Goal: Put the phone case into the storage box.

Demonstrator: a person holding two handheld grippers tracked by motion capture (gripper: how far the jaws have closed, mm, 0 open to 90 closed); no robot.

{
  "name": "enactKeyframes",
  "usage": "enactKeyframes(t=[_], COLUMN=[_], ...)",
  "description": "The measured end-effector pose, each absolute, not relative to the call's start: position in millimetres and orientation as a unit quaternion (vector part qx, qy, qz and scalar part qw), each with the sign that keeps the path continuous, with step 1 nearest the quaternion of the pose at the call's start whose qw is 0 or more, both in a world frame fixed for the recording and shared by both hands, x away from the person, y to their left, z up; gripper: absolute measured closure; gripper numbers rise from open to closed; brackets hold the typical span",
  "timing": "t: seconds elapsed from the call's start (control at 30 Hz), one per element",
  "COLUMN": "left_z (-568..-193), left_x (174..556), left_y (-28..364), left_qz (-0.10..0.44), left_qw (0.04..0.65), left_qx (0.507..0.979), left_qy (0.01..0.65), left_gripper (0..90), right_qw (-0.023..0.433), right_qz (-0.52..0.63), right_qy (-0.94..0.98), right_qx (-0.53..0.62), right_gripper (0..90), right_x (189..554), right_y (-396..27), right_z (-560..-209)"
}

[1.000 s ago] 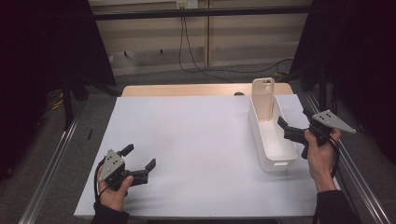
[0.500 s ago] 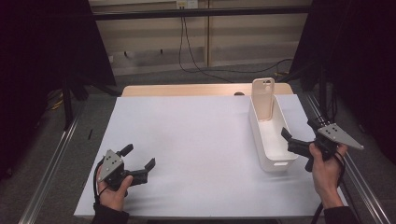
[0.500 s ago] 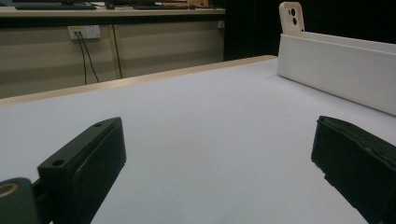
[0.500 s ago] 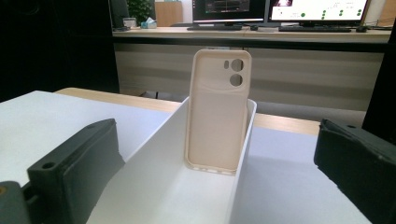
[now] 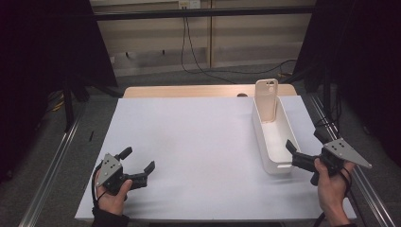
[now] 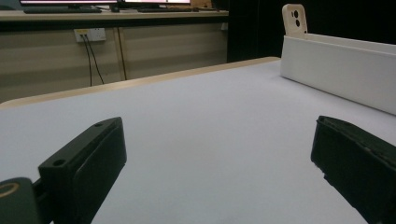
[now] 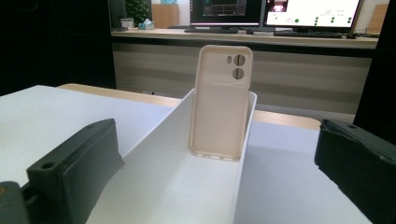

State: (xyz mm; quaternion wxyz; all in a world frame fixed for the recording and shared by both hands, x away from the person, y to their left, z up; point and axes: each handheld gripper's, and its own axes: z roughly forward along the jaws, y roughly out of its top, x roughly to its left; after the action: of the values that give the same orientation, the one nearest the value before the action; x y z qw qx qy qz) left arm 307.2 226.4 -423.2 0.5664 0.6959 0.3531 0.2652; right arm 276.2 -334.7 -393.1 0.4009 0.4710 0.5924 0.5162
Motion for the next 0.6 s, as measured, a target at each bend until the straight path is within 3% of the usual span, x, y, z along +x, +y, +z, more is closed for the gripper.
enactKeyframes(t=[0.6], left_z=[-422.8], left_x=[303.2], left_y=[229.5], left_qz=[0.270], left_qw=[0.565], left_qx=[0.694], left_qy=[0.355], left_gripper=[3.3], right_qw=[0.387], right_qz=[0.513], right_qy=[0.599], right_qx=[0.478], right_gripper=[0.0], right_x=[247.2], right_y=[-332.1], right_z=[-410.4])
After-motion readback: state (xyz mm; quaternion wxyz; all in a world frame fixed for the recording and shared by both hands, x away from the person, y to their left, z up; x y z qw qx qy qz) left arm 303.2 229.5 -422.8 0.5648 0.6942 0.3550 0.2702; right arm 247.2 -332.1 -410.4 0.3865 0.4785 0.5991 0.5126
